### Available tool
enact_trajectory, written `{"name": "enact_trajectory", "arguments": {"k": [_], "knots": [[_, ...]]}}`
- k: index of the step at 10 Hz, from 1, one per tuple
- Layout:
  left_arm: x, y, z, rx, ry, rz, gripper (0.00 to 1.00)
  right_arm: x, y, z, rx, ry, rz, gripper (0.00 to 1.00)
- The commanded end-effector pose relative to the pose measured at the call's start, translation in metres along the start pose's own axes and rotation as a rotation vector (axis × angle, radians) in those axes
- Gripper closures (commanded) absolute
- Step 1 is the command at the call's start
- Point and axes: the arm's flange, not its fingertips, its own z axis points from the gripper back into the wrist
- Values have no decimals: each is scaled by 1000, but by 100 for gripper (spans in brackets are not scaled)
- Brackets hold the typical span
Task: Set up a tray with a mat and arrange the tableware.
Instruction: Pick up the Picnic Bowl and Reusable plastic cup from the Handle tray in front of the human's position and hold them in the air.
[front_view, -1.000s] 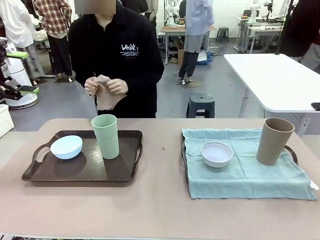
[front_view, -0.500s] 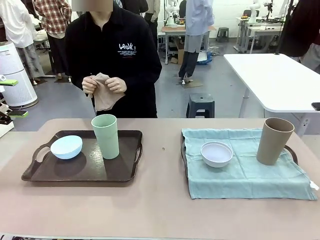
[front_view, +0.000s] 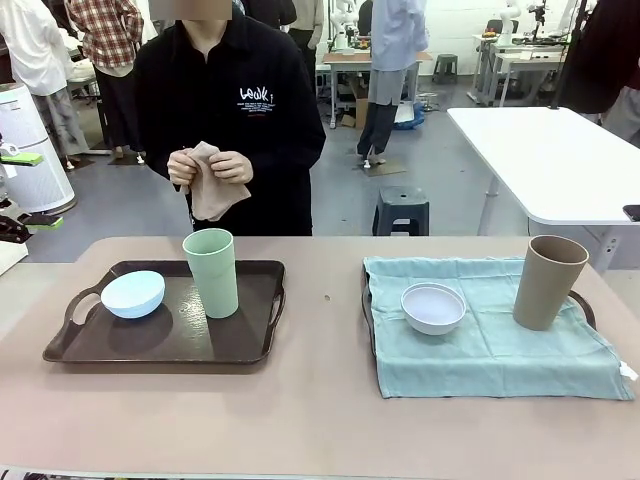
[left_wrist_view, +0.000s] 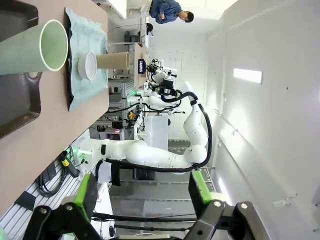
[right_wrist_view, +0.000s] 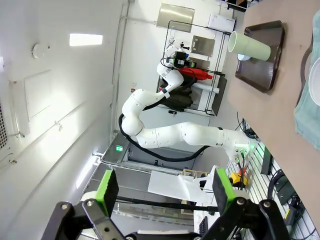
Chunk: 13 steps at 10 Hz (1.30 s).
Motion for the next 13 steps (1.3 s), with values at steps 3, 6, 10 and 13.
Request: {"name": "enact_trajectory", "arguments": {"k": [3, 6, 10, 13], "knots": [[2, -7, 0, -12, -5, 15, 4, 1, 2, 0, 7, 2, 15, 0], [2, -7, 0, -12, -5, 15, 4, 1, 2, 0, 7, 2, 15, 0], [-5, -53, 2, 349, -26, -280, 4, 26, 66, -65, -323, 134, 322, 0], [-17, -120, -1, 851, 30, -331, 4, 94, 102, -202, -751, 345, 684, 0]]}}
